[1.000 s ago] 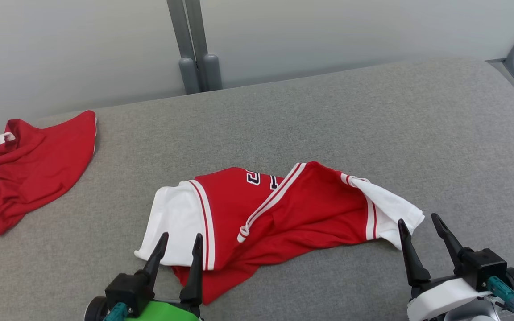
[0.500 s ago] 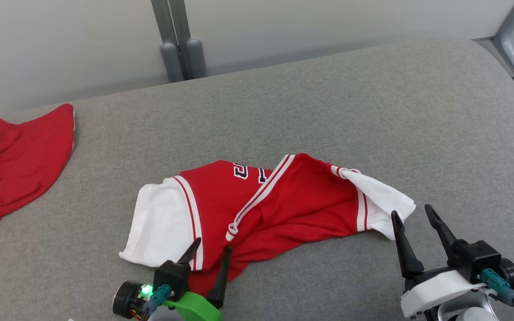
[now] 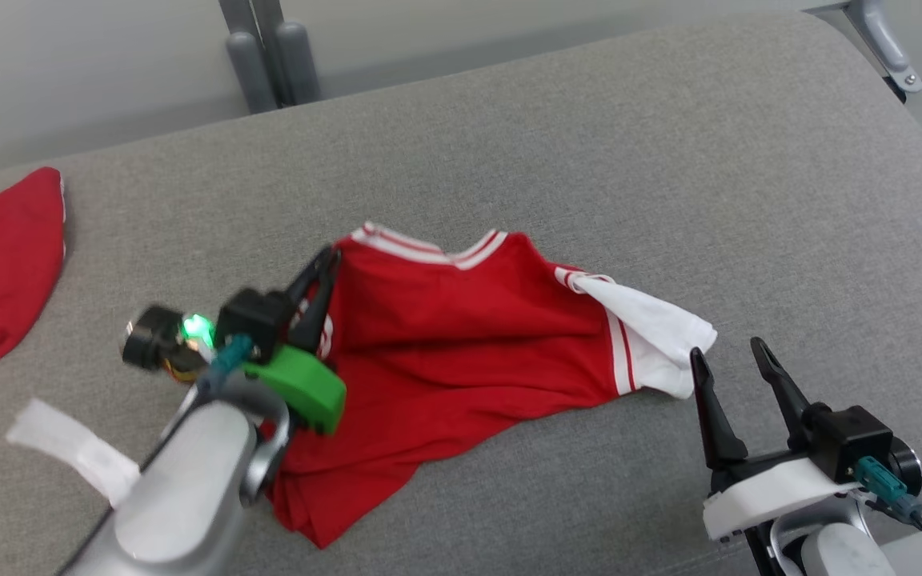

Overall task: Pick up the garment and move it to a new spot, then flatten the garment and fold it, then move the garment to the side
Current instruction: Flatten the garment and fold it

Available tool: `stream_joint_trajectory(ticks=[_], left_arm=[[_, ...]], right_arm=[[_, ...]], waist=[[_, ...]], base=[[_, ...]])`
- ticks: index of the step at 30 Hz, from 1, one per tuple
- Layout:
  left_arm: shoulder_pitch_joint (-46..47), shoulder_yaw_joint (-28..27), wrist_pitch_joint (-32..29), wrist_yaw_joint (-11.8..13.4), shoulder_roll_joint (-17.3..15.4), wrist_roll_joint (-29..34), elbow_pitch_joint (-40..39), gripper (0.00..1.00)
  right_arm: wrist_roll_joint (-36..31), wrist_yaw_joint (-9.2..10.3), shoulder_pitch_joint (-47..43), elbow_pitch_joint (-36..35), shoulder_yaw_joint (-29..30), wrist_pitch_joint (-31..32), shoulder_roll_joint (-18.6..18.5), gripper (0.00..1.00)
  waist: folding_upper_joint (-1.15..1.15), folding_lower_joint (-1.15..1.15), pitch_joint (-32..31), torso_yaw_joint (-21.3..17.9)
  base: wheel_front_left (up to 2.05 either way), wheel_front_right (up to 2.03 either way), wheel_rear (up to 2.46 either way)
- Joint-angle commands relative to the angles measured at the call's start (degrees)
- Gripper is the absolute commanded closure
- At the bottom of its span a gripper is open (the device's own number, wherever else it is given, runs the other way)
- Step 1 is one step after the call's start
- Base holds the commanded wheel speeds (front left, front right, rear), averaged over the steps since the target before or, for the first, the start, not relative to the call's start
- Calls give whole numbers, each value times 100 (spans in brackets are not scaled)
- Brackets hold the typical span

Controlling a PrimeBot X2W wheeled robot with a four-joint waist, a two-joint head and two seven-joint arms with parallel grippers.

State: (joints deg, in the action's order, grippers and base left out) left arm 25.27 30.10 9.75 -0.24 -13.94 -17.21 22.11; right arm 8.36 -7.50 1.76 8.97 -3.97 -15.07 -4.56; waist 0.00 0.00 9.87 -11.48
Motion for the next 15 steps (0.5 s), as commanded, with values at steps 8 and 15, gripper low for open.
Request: stream_joint_trajectory(ticks=[8,15], left_arm=[[2495,139,-488,-377,-505,746,904,100],[3086,169,202,-201,-358,917,2319,0]], right_arm=[[226,2,688,78,-274,-16,118,0],[360,2,582,201,-222,-16,162,0]], waist=[[0,0,1111,-855],[0,0,1219,-1014]], base=[[0,0,0],[0,0,0]])
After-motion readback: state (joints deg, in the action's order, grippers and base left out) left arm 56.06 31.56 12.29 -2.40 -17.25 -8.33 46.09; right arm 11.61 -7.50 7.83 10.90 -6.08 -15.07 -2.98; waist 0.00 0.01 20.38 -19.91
